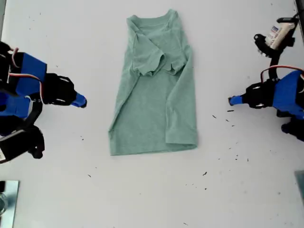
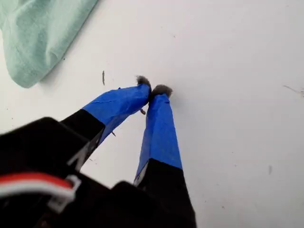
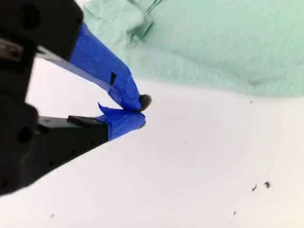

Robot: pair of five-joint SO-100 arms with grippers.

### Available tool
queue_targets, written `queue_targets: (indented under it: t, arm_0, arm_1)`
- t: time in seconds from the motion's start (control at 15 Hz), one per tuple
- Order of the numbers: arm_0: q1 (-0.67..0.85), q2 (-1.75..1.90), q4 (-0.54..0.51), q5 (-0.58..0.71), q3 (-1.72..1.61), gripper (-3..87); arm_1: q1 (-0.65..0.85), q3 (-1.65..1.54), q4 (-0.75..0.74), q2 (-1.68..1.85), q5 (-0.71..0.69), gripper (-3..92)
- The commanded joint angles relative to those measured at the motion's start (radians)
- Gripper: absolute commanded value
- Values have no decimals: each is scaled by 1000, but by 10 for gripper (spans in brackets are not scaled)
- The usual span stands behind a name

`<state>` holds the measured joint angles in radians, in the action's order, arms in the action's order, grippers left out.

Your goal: Fold t shirt

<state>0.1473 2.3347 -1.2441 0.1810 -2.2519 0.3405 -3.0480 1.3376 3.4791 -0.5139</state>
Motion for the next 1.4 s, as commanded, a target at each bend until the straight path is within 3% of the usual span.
queue_targets:
  t: [0.0, 0.13, 0.2, 0.4, 0.53, 0.67, 0.8, 1.07, 1.2, 1.33]
  arm_0:
    - [-84, -330, -117, 67, 465, -3]
    - [-81, -511, -183, 121, 614, 51]
    - [-74, -517, -170, 147, 615, 246]
    - [-43, -489, -183, 207, 623, 347]
    - [-20, -502, -138, 221, 534, 339]
    - [0, -528, 58, 213, 348, 283]
    - [57, -563, 249, 186, 158, 144]
    - [40, -770, 393, 204, 187, 112]
    - [35, -718, 348, 186, 201, 117]
    - [37, -522, -8, 204, 408, 292]
  arm_1:
    - [12, -41, 8, 18, 5, 23]
    - [12, -41, 8, 20, 6, 23]
    - [11, -41, 8, 20, 8, 23]
    - [6, -41, 9, 20, 12, 23]
    - [6, -41, 9, 20, 12, 23]
    - [3, -41, 9, 20, 15, 23]
    - [-6, -41, 11, 20, 20, 23]
    - [-6, -41, 11, 20, 23, 23]
    - [-6, -41, 12, 20, 23, 23]
    - [-5, -43, 12, 20, 25, 23]
